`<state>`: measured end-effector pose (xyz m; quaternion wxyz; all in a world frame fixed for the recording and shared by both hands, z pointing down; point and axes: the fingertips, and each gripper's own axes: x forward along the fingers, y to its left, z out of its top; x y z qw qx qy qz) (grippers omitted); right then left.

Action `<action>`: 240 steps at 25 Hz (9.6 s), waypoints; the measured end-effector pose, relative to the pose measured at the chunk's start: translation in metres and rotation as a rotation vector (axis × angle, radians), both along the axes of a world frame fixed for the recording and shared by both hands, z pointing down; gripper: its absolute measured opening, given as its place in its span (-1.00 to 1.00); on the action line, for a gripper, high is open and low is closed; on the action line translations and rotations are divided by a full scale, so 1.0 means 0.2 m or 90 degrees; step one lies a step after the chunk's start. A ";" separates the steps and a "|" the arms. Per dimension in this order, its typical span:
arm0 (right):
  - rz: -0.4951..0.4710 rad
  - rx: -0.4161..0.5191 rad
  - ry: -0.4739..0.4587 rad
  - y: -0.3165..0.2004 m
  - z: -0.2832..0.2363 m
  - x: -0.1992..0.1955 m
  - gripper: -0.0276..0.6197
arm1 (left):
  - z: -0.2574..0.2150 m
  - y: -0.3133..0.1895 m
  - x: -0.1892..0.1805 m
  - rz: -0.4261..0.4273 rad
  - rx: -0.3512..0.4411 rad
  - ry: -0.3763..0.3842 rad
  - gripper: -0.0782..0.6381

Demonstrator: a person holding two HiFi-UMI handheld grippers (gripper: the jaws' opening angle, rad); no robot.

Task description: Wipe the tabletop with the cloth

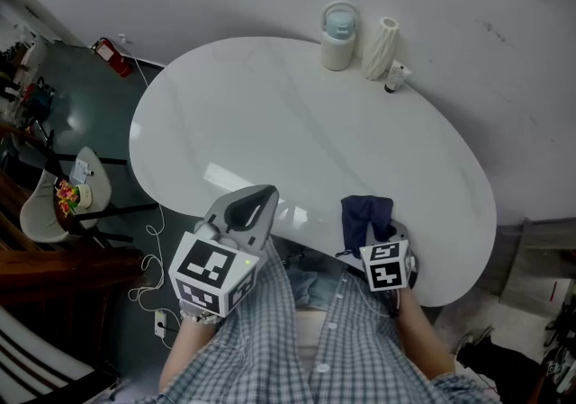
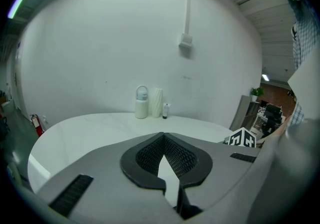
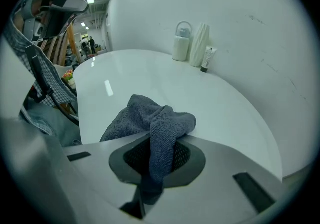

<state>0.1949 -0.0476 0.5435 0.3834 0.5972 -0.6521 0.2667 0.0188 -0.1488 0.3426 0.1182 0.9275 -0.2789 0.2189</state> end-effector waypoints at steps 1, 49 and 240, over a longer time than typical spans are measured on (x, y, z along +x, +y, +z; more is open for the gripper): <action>0.001 0.001 0.003 -0.01 0.00 0.00 -0.82 | 0.00 -0.01 0.00 0.000 0.001 0.000 -0.77; -0.307 0.048 0.032 -0.82 -0.05 -0.87 -0.82 | 0.09 -0.39 -0.45 -0.110 -0.054 -0.006 -0.77; -0.125 0.202 -0.131 -0.51 -0.54 -0.36 -0.82 | 0.11 -0.22 -0.03 0.048 -0.020 -0.022 -0.77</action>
